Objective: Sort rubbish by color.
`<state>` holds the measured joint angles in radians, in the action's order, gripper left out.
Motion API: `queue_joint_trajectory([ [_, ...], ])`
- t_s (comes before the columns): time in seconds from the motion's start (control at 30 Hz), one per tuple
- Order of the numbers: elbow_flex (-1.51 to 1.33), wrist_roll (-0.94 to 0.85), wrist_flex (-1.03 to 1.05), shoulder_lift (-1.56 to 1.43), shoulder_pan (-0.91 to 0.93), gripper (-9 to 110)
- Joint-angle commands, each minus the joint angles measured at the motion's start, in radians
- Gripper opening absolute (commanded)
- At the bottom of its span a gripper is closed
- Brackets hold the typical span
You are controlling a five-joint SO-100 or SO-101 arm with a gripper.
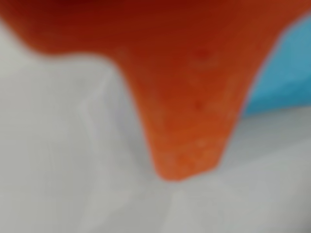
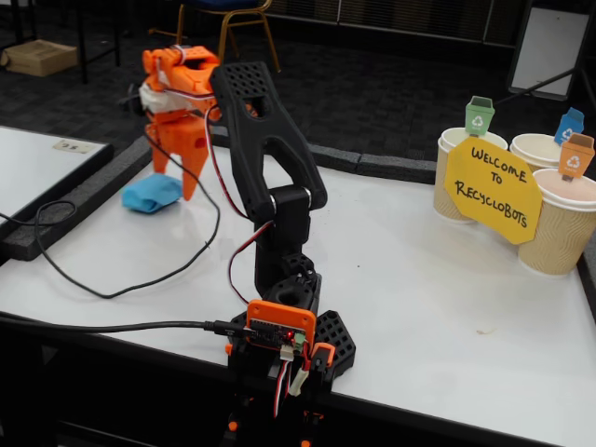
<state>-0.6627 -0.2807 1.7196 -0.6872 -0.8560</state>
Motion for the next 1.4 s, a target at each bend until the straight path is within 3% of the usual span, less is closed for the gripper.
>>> queue_joint_trajectory([
  [0.0, -0.021, -0.018, 0.009, -0.235, -0.028, 24],
  [0.23, -0.172, -0.018, 0.011, -0.351, -0.028, 23],
  [1.03, 0.072, -0.005, 0.015, -0.445, -0.032, 25],
  [1.37, -0.106, -0.003, 0.017, -0.531, -0.109, 25],
])
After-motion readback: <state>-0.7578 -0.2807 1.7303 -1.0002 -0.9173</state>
